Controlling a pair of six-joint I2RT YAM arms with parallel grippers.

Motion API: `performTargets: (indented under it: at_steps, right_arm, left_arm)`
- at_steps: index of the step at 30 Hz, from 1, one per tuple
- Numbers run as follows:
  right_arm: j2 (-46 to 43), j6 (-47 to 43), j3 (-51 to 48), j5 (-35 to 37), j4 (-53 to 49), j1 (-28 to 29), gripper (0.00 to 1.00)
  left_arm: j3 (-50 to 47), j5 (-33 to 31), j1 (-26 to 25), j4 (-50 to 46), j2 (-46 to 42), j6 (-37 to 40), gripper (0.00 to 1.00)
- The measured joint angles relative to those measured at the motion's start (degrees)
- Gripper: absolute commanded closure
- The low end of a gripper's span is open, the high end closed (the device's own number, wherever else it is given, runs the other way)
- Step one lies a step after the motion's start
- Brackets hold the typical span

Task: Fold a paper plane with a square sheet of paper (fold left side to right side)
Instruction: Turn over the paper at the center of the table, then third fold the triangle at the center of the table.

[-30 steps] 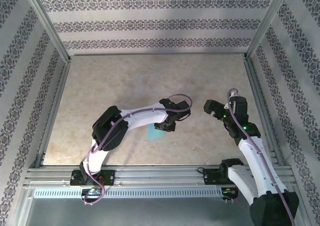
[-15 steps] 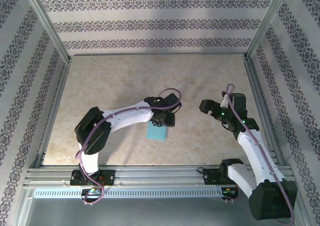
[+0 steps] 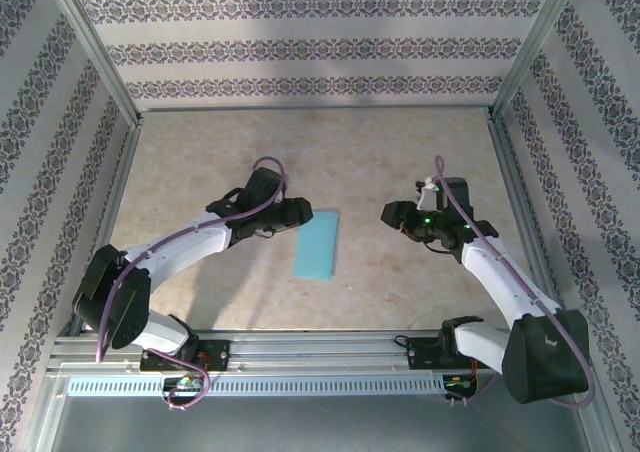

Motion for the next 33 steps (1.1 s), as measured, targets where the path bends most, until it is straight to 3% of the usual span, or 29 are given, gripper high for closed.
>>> performTargets:
  at_steps: [10,18,33]
  right_arm:
    - [10.2,7.8,-0.2,0.4,10.9,14.3,0.79]
    - [17.0,13.9,-1.6,1.9,20.2,20.5,0.99]
    - [29.7,15.8,-0.6,2.3,27.4,22.6,1.0]
  left_arm:
    - [-6.9,8.0,9.7,7.4,-5.0,-1.0,0.47]
    - [-10.2,11.0,12.2,9.3,-5.5,-1.2,0.51]
    - [-10.3,11.6,12.2,9.2,-4.7,-0.7,0.56]
